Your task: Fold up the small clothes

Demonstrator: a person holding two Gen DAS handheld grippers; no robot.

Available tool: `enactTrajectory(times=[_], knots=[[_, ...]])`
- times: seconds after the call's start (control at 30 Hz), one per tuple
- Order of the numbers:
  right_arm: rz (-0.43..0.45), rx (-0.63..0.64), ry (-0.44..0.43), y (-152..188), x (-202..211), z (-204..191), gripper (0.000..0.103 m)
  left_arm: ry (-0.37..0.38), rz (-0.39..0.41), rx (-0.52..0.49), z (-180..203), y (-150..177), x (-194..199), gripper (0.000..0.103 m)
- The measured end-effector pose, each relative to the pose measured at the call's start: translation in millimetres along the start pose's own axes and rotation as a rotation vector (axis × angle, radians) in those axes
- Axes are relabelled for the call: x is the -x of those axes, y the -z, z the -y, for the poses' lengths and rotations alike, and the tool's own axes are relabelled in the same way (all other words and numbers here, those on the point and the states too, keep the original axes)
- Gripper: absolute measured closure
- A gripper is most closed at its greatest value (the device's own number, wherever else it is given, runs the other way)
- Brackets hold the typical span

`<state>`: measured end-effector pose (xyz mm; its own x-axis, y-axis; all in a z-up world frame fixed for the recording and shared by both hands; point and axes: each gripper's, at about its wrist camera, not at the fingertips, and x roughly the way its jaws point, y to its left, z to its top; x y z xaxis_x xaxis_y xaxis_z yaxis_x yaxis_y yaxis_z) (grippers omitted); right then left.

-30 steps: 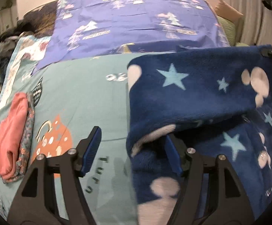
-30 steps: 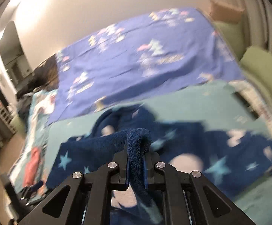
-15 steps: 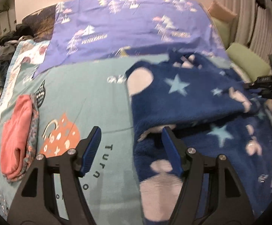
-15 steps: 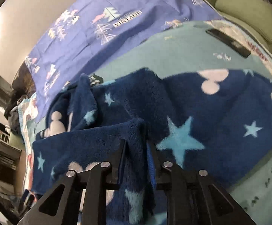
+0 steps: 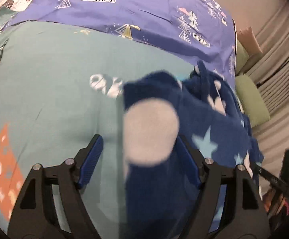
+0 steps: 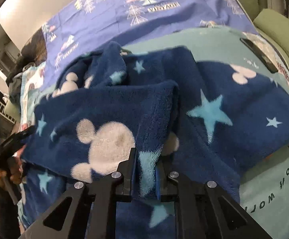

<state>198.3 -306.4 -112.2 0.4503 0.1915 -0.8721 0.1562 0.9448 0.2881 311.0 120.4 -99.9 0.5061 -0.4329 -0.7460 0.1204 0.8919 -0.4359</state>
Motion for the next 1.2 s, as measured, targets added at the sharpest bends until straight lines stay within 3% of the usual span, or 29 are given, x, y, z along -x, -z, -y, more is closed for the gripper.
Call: enactTrajectory(times=[0.03,0.07,0.1,0.17,0.27,0.37,0.43,0.5,0.53,0.6,0.63,0.77,0.8,0.9,1.0,1.07,1.2], knots=[[0.037,0.003,0.008,-1.8,9.4,-1.7,0.090,0.013,0.007,-0.019,5.3,-2.7,-1.3,0.070],[0.058,0.002,0.013,-2.9,15.9,-1.1,0.091,0.019,-0.004,-0.032,13.0,-4.6,0.3,0.085],[0.076,-0.004,0.017,-3.1,23.3,-0.2,0.091,-0.004,0.030,-0.041,20.4,-2.4,7.9,0.086],[0.096,-0.016,0.002,-4.5,35.2,2.5,0.092,-0.037,0.173,-0.147,47.1,6.1,42.9,0.086],[0.105,0.004,0.080,-1.8,37.8,5.5,0.093,-0.183,0.309,-0.321,79.2,21.1,73.2,0.084],[0.033,-0.013,0.160,2.4,12.9,19.2,0.093,-0.432,0.296,-0.441,84.7,25.2,49.6,0.080],[-0.008,-0.069,0.124,9.9,3.8,30.4,0.092,-0.536,0.242,-0.481,77.6,27.8,28.5,0.080],[0.011,-0.089,0.078,16.9,9.2,36.9,0.092,-0.478,0.184,-0.468,69.0,31.5,25.6,0.076],[0.018,-0.082,0.072,18.8,13.3,39.6,0.092,-0.456,0.185,-0.449,68.6,32.1,28.3,0.072],[0.030,-0.088,0.077,20.7,22.2,48.9,0.092,-0.461,0.220,-0.425,71.8,30.8,38.2,0.053],[0.035,-0.102,0.081,20.4,26.8,55.2,0.092,-0.445,0.247,-0.418,75.7,31.8,46.0,0.052],[0.067,-0.223,0.004,24.3,46.3,88.5,0.090,-0.248,0.250,-0.420,104.0,34.6,60.4,0.045],[0.076,-0.264,0.020,25.1,49.9,99.1,0.089,-0.212,0.241,-0.429,112.1,36.8,60.4,0.043],[0.111,-0.368,0.047,33.2,63.3,129.9,0.081,-0.131,0.188,-0.475,146.6,50.9,48.1,0.042],[0.131,-0.527,-0.022,45.8,71.2,171.8,0.071,-0.070,0.133,-0.532,180.8,66.9,28.1,0.042],[0.138,-0.642,-0.053,56.3,72.0,200.5,0.058,-0.039,0.109,-0.566,203.3,79.2,17.7,0.042],[0.187,-0.818,-0.143,70.2,69.5,244.2,0.049,0.039,0.049,-0.648,247.9,104.9,0.0,0.042]])
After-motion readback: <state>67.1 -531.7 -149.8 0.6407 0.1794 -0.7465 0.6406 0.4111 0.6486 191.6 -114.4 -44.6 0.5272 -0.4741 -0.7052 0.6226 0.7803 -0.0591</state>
